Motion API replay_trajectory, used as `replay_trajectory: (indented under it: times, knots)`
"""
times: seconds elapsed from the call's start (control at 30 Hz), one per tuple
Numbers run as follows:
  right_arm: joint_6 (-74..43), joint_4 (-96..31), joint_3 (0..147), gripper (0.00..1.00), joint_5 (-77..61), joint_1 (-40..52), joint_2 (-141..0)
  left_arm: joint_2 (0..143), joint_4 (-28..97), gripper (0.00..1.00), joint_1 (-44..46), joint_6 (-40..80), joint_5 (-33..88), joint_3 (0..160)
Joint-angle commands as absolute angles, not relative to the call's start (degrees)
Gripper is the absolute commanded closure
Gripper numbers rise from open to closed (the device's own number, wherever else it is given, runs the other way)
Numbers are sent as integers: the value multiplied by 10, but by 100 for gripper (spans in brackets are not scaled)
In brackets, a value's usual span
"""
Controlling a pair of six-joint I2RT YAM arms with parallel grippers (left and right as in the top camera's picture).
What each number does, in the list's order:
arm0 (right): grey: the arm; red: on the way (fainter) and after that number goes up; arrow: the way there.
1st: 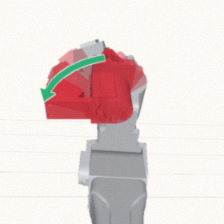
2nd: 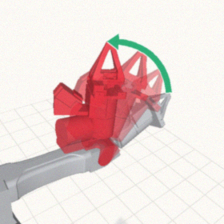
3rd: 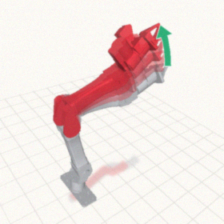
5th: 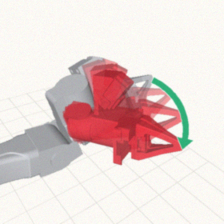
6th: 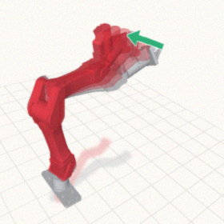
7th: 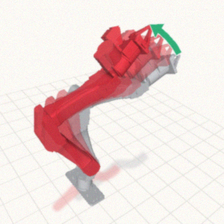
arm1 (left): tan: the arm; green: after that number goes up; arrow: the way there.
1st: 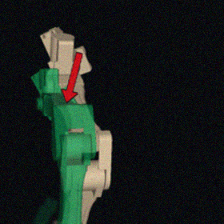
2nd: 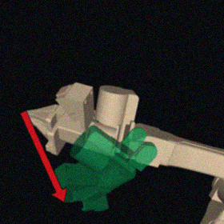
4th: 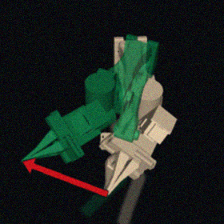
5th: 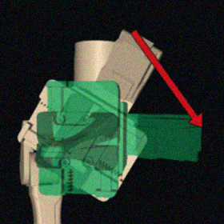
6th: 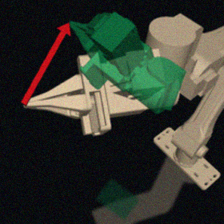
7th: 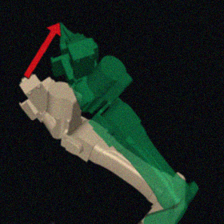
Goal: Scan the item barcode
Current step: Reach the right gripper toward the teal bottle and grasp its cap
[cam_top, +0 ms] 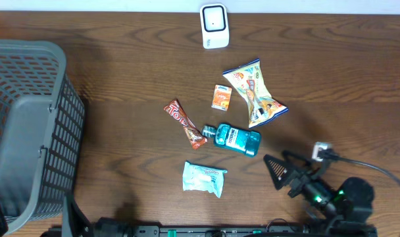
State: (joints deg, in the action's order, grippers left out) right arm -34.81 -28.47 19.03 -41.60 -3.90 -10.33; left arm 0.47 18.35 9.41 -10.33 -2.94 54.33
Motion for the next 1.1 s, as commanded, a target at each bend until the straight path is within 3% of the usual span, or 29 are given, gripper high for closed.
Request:
replay_trajectory:
  times: [0.0, 0.3, 0.43, 0.73, 0.9, 1.07]
  knots:
    - [-190, -331, 304, 1, -293, -36, -179, 3, 186, 0, 92, -81, -54, 522]
    - [-47, -443, 511, 1, -219, 14, -434, 3, 189, 0, 92, -73, -54, 410]
    - [-42, -456, 560, 1, -145, 126, -527, 3, 188, 0, 92, -72, -54, 361]
    - [-61, -444, 619, 1, 228, 444, -772, 1, 192, 0, 92, -72, -54, 293]
    - [-62, -388, 619, 1, 341, 531, -922, 1, 192, 0, 92, -72, -54, 293]
    - [-62, -336, 633, 1, 389, 554, -1026, 1, 192, 0, 92, -72, -54, 293]
